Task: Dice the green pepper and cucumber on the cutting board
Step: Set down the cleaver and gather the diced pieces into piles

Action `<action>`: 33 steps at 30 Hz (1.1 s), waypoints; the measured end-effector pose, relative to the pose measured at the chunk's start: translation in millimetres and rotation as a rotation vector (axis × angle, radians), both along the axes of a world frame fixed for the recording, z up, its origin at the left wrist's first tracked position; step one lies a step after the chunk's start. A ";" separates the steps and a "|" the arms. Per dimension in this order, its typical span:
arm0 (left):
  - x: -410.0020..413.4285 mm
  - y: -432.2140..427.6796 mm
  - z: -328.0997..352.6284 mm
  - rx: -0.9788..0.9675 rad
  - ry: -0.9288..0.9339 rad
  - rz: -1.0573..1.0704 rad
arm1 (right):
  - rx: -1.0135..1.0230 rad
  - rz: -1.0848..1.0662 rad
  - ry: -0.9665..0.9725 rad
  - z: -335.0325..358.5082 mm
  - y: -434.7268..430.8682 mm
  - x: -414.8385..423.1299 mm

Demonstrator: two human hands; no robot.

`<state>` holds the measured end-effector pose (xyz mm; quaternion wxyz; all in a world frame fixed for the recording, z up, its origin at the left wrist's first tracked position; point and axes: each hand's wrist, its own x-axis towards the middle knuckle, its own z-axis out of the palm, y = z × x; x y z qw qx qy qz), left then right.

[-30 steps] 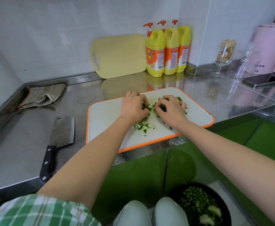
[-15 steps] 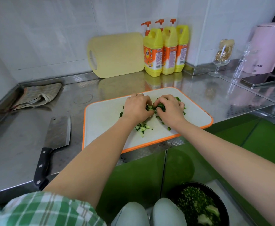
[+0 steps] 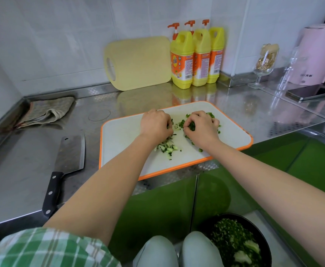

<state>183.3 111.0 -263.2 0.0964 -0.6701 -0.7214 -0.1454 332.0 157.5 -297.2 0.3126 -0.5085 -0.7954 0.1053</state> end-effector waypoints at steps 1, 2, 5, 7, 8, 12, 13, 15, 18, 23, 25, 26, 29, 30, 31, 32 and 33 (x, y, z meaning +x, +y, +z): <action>-2.9 -1.5 0.6 -0.002 -0.014 0.024 | -0.004 0.006 0.009 0.1 0.1 0.2; -5.1 -2.5 0.9 -0.005 -0.032 0.040 | -0.008 0.014 0.020 0.5 0.1 0.6; -1.3 0.6 1.2 0.009 -0.078 0.000 | -0.019 0.027 0.040 1.2 -0.3 1.3; 6.9 5.1 2.6 0.011 -0.097 -0.044 | -0.019 0.030 0.037 1.3 -0.4 1.1; 10.8 8.0 3.0 -0.002 -0.093 -0.048 | -0.017 0.032 0.031 1.1 -0.4 1.0; 16.0 13.7 0.6 -0.025 -0.055 0.018 | -0.015 0.031 0.027 0.7 0.1 1.5; 14.8 13.2 -0.2 -0.012 -0.065 0.034 | -0.016 0.029 0.023 0.7 -0.1 1.4; 10.0 10.0 -0.2 -0.008 -0.048 0.062 | -0.018 0.027 0.015 0.9 -0.2 1.4; -3.6 5.0 3.9 -0.025 0.005 0.104 | -0.022 0.032 0.020 0.6 0.4 2.0; -7.3 7.2 6.1 -0.007 -0.072 0.036 | -0.033 0.019 0.060 2.6 1.0 0.9; 0.9 12.1 6.9 0.006 -0.096 -0.018 | -0.041 0.007 0.065 4.2 2.1 -0.3; 5.2 14.7 6.7 -0.010 -0.076 -0.036 | -0.044 0.004 0.063 4.4 2.7 -0.5; 9.4 18.6 4.2 -0.026 0.019 -0.026 | -0.031 0.001 0.035 2.8 2.3 0.1; 7.1 18.1 3.6 -0.013 0.019 -0.011 | -0.025 0.000 0.020 2.3 2.1 0.2; 3.8 16.9 2.9 -0.008 0.009 0.003 | -0.021 -0.001 0.007 2.3 2.1 0.4; 0.1 15.5 2.6 -0.008 0.003 0.016 | -0.022 -0.005 0.000 2.4 2.0 0.1; -3.5 14.1 3.3 -0.012 0.005 0.029 | -0.021 -0.011 0.001 3.3 2.4 -0.4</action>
